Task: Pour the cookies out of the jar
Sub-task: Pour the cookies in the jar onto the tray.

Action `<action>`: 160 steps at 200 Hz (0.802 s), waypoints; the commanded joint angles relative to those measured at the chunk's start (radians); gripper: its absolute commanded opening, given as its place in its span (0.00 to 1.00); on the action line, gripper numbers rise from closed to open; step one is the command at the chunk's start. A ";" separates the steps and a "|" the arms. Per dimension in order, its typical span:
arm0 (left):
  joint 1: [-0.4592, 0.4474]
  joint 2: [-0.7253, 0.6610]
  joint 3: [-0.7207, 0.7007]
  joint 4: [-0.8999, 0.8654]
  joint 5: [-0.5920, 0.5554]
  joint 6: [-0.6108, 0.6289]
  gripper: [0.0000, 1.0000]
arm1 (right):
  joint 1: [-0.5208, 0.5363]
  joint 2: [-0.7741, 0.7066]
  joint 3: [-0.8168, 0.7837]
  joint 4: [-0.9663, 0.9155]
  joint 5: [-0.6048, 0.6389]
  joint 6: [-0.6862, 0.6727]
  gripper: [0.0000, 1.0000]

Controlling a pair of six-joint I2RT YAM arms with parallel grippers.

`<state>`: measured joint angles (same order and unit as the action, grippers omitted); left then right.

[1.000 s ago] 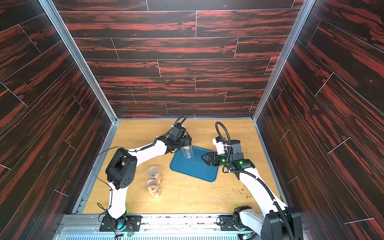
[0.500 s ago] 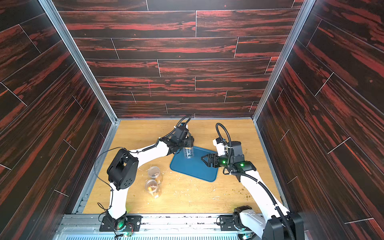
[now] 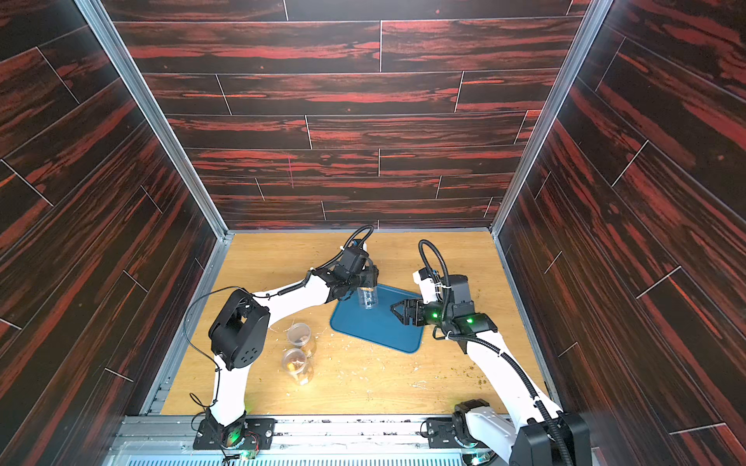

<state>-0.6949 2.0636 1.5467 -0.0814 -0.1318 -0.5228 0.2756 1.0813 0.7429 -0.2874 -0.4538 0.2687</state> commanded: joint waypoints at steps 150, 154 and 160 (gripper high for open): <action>-0.064 -0.055 -0.010 0.027 -0.126 0.058 0.64 | 0.010 -0.009 -0.022 0.012 -0.018 -0.009 0.85; -0.064 -0.058 -0.013 0.028 -0.126 0.058 0.64 | 0.011 -0.010 -0.022 0.011 -0.018 -0.009 0.85; -0.066 -0.059 -0.008 0.024 -0.126 0.058 0.64 | 0.011 -0.009 -0.022 0.010 -0.019 -0.010 0.85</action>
<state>-0.7666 2.0602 1.5597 -0.0860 -0.2283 -0.4778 0.2802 1.0809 0.7288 -0.2817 -0.4564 0.2687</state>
